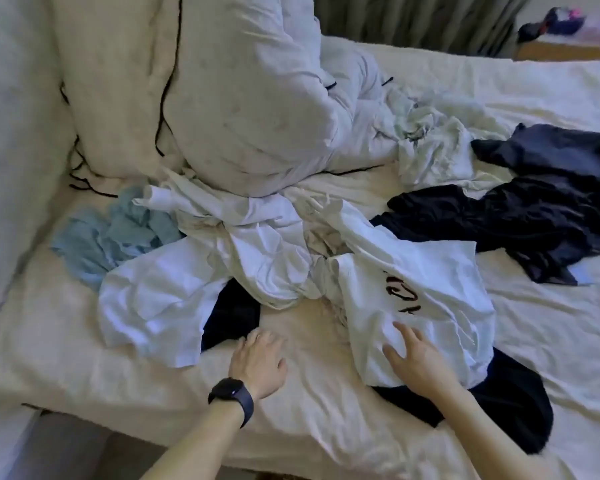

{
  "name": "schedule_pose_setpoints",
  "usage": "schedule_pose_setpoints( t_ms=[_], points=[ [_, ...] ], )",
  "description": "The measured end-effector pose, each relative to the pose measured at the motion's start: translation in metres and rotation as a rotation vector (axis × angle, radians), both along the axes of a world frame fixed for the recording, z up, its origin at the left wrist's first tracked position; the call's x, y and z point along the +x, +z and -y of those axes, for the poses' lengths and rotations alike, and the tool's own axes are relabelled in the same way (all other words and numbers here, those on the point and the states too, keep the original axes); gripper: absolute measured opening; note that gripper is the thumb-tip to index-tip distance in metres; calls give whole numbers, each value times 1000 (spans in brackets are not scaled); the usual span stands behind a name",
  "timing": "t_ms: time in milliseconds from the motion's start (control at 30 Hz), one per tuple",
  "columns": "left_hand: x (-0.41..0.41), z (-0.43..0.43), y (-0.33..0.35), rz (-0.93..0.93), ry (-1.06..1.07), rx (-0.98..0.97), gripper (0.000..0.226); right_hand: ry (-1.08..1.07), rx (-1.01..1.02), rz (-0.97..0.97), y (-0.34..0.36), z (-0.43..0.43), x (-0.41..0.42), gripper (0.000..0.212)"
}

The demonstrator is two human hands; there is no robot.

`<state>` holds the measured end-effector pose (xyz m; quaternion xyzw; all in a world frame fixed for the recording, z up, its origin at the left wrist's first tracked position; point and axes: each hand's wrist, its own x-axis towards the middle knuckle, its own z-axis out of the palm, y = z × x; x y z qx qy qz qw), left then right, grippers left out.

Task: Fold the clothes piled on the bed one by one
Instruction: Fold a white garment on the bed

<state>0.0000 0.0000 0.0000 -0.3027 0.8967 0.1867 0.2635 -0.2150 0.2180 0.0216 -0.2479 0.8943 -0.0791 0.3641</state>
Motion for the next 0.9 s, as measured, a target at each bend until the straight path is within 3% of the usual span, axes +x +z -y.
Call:
schedule_pose_setpoints(
  t_ms=[167, 233, 467, 567, 733, 833, 900],
  points=[
    [-1, 56, -81, 118, -159, -43, 66, -261, 81, 71, -68, 32, -6, 97],
    [4, 60, -107, 131, -205, -29, 73, -312, 101, 52, -91, 34, -6, 100],
    [25, 62, -160, -51, -253, -95, 84, -383, 41, -99, -156, 39, 2, 87],
    [24, 64, -172, -16, -249, -115, 84, -367, 58, -132, -164, 38, 4, 83],
    [12, 59, -150, 152, -251, -103, 84, -393, 35, -146, -126, 30, -8, 36],
    [-7, 51, -111, 212, -183, -32, 73, -494, -42, -147, -76, 18, -8, 27],
    [-22, 43, -74, 152, -65, 88, 63, -537, -148, -181, -33, 6, -1, 25]
  ],
)
